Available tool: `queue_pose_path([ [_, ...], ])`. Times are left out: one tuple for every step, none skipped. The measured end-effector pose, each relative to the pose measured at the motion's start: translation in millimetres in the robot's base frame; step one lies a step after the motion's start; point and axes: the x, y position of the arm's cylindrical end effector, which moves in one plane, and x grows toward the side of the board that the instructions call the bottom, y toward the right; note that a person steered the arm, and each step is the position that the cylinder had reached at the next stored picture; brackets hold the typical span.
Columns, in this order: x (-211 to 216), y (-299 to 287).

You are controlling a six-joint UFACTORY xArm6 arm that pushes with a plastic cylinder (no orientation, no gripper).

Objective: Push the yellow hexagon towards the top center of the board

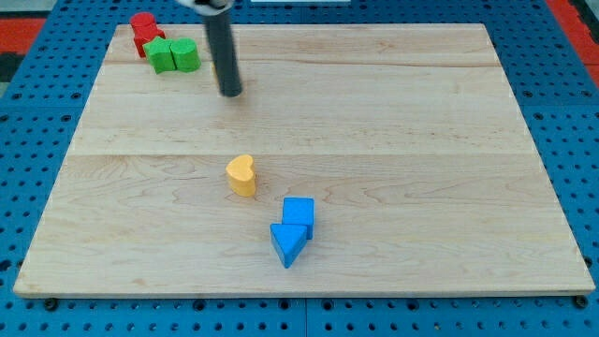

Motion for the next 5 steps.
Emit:
queue_pose_path([
  [-25.3, 34.1],
  [11.1, -6.4],
  [41.4, -59.6],
  [-8.6, -113.8],
  [-34.2, -65.4],
])
